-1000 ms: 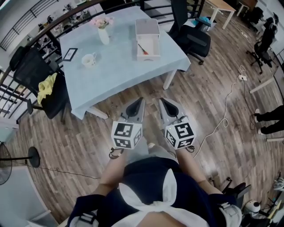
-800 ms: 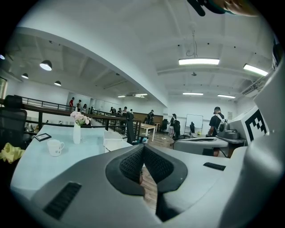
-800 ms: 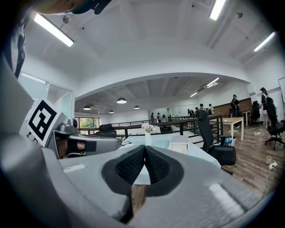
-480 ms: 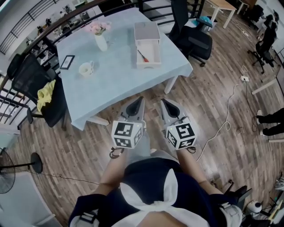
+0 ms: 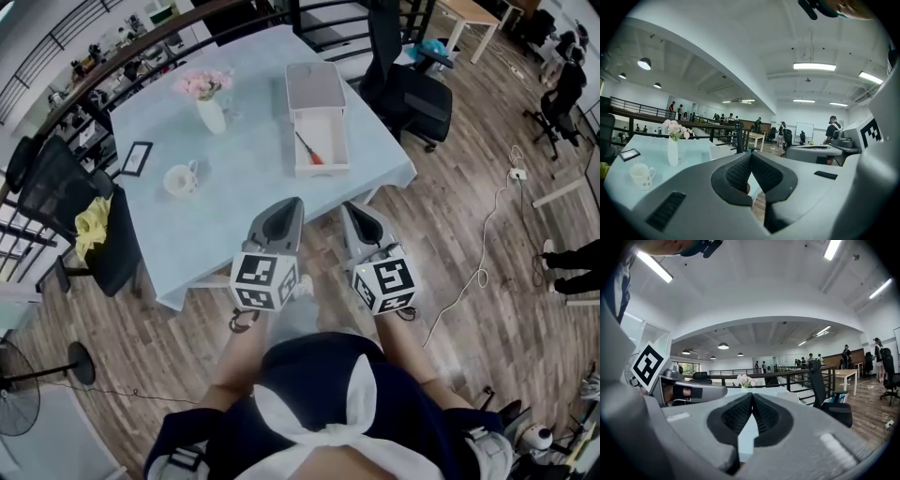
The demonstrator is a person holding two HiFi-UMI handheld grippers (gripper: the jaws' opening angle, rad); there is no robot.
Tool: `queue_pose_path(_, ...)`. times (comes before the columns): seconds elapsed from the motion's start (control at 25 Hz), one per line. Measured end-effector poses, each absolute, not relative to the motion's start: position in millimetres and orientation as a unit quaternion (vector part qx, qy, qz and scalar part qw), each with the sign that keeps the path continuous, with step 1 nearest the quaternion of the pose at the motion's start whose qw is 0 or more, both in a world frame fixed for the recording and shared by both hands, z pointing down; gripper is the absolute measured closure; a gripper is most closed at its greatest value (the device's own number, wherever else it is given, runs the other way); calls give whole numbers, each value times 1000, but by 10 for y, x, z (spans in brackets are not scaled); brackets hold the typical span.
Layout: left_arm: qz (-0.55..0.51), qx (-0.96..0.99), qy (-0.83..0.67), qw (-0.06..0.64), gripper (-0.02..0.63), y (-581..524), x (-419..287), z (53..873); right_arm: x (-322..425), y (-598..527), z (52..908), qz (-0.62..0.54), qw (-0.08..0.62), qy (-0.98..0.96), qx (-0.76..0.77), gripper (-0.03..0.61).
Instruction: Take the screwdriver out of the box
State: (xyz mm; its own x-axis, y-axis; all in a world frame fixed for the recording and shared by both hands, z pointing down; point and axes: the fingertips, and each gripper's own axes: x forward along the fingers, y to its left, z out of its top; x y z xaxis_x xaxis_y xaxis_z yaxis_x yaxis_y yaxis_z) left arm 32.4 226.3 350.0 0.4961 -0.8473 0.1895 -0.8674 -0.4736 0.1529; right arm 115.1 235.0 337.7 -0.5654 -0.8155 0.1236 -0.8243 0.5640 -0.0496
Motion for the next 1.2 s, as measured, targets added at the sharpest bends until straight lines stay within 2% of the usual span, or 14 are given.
queue_pose_path(0.52,35,855,-498,143,598,1302,-227,3748,831,1431,3612,60,66,-869,486,578)
queue_pose_path(0.68,33,858,-487,159,598,1200,-222,3798,846,1350,3696,49,94,-863,494,578)
queue_pose_path(1.2,28,856,-491,163,598,758,-278,3854,796,836,3715,51,88,-867,489,578)
